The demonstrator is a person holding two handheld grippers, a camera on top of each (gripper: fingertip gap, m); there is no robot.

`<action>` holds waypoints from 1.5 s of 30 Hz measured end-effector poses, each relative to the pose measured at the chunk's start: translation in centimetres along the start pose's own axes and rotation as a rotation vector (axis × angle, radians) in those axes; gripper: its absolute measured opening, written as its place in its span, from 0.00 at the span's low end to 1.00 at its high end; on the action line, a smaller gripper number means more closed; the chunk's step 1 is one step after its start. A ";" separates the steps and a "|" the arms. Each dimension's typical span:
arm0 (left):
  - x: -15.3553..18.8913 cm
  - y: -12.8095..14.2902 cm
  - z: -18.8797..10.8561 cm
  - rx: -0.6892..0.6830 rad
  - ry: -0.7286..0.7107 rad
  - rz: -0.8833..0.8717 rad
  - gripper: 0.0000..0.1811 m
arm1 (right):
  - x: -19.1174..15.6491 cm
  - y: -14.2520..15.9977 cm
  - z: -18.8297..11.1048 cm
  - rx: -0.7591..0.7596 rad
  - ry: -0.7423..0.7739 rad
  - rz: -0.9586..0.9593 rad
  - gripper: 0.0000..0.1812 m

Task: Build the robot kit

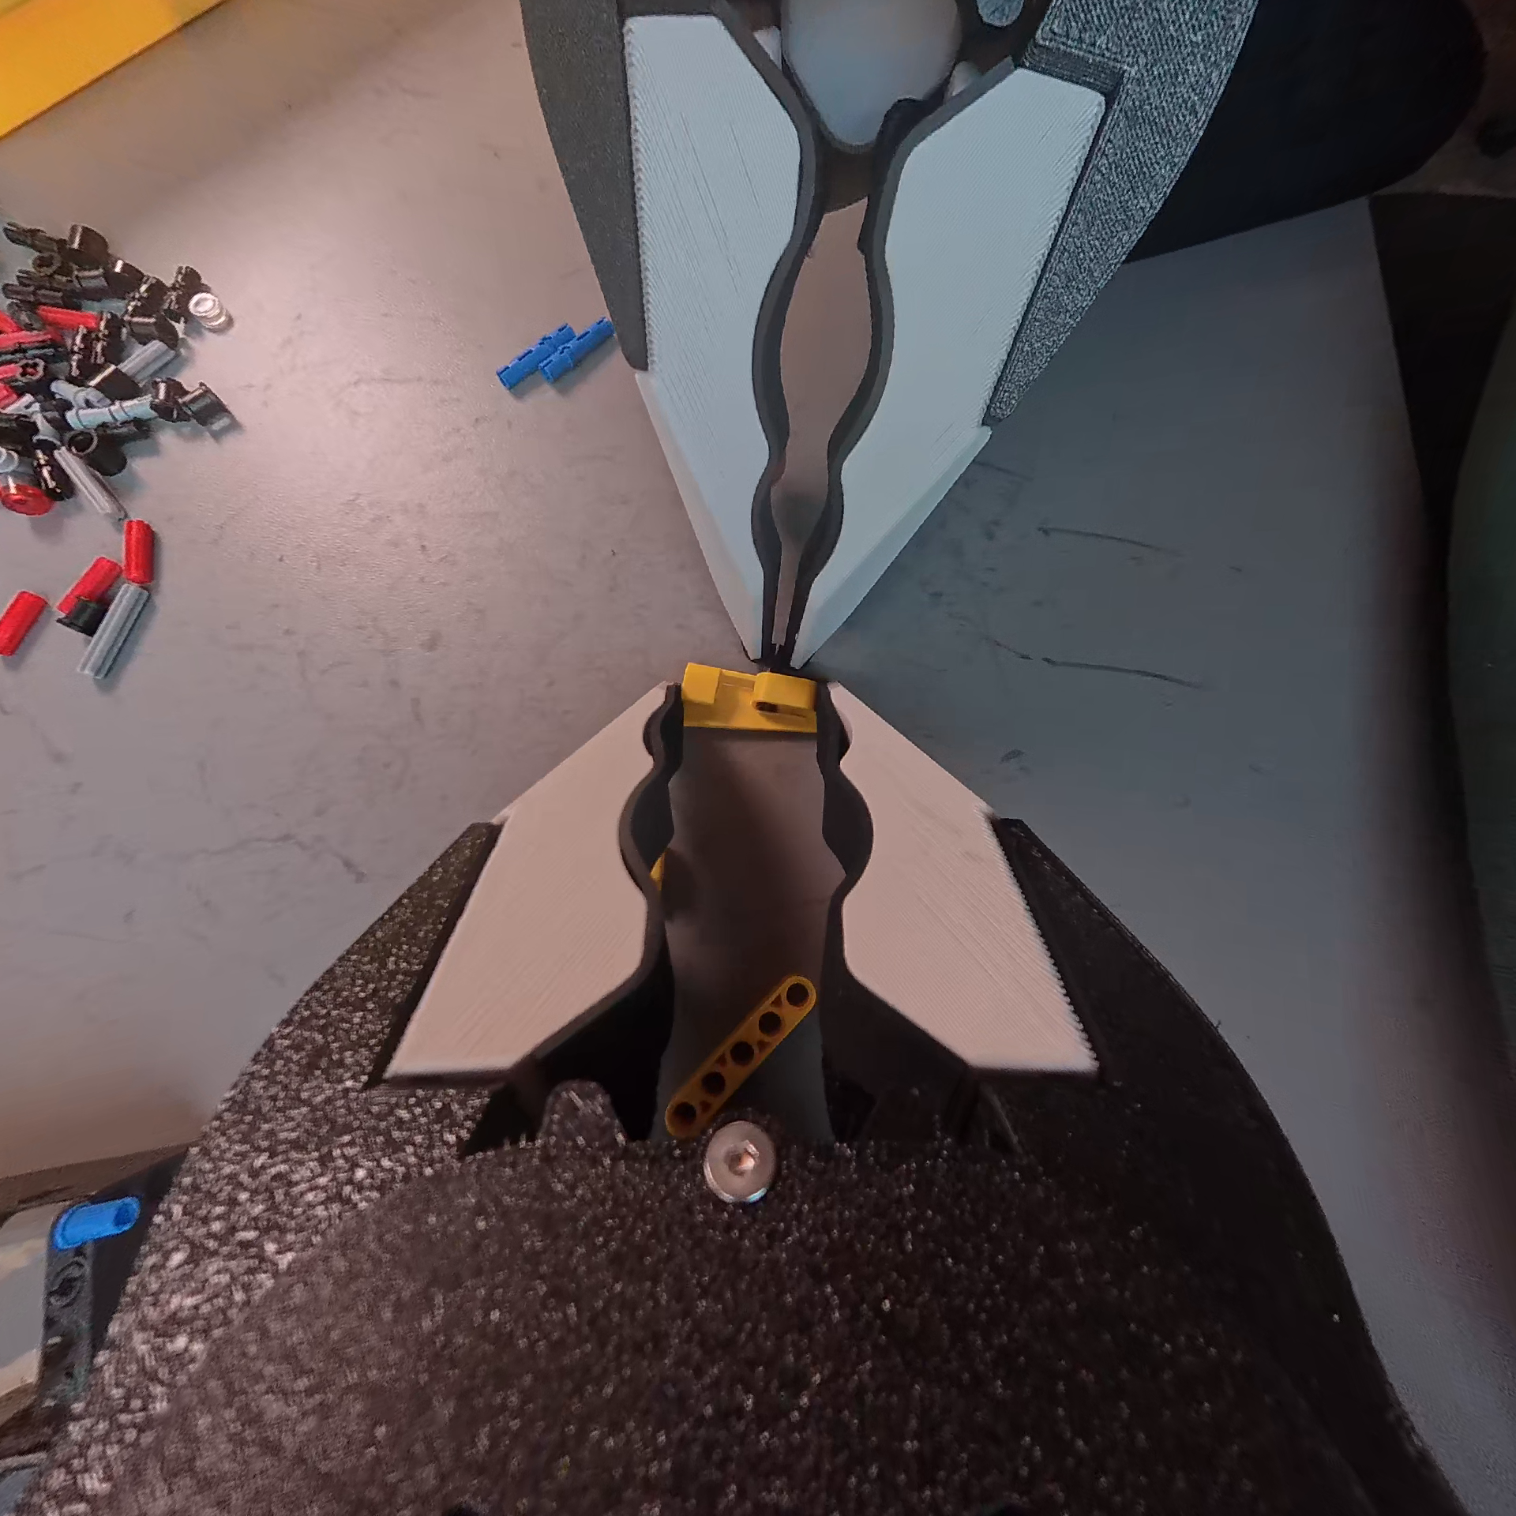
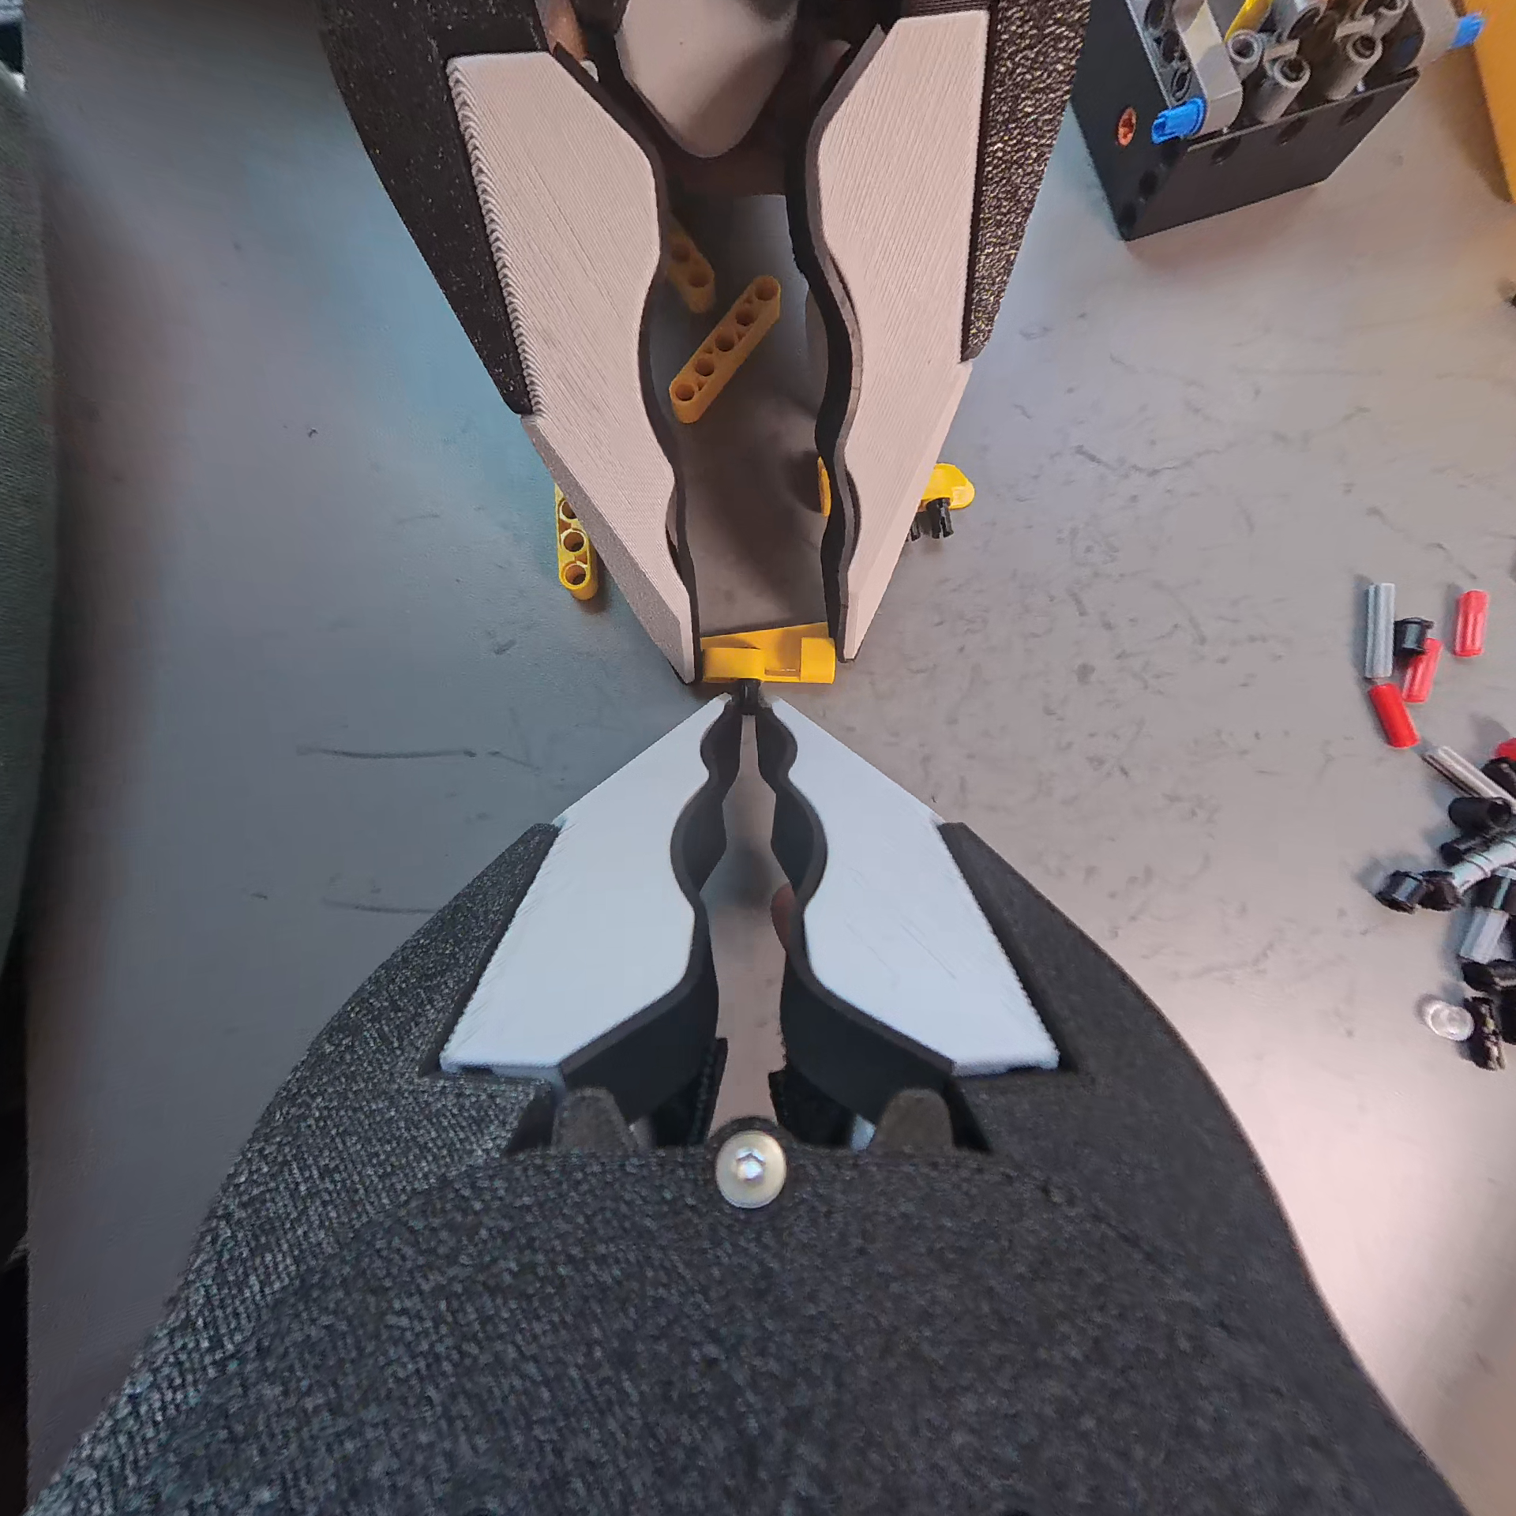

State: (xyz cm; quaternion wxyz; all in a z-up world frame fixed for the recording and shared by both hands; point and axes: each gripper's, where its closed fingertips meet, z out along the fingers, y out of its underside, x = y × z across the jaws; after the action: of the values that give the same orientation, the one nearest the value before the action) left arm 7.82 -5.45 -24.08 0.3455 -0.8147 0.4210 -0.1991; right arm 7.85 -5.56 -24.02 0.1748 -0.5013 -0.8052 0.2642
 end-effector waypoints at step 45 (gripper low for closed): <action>-0.3 0.3 -0.5 0.005 -0.026 -0.044 0.21 | 12.4 3.8 -6.4 0.102 0.420 0.248 0.08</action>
State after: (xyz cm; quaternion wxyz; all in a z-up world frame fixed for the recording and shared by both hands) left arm 7.15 -5.52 -24.00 0.3485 -0.8255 0.3979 -0.1972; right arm 8.70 8.58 -20.96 0.3298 -0.6307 -0.6692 0.2139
